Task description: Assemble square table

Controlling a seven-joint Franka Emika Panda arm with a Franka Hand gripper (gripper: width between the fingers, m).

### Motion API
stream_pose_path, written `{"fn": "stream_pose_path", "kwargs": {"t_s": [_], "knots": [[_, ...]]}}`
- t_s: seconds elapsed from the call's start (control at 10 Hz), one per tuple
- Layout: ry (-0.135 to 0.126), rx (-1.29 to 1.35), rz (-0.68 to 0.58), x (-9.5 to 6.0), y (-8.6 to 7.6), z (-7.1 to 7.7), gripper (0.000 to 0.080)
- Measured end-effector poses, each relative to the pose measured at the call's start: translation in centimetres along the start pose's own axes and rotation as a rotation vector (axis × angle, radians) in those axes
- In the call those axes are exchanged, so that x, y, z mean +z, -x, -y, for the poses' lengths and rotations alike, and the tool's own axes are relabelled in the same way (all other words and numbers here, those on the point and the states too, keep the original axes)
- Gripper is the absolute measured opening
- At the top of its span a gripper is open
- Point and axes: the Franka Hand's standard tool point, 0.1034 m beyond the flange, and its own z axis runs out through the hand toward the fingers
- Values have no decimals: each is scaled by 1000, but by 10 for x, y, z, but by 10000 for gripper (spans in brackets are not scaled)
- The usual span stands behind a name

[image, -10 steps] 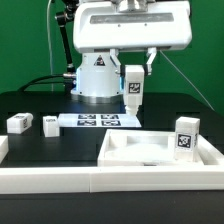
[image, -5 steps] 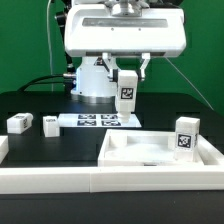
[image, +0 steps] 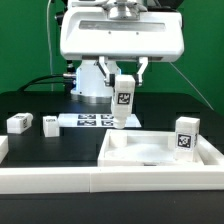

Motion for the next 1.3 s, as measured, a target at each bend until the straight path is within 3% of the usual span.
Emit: {"fn": "stream_pose_path", "kwargs": {"t_s": [0.1,0.2,0.4,1.3], "knots": [[1,-11,-20,5,-19,0,290],[2,-25,-25,7,-23,-2,290],[12,-26,-53,6,-23,-3,290],[3,-14,-20,20,-32,-13,290]]}}
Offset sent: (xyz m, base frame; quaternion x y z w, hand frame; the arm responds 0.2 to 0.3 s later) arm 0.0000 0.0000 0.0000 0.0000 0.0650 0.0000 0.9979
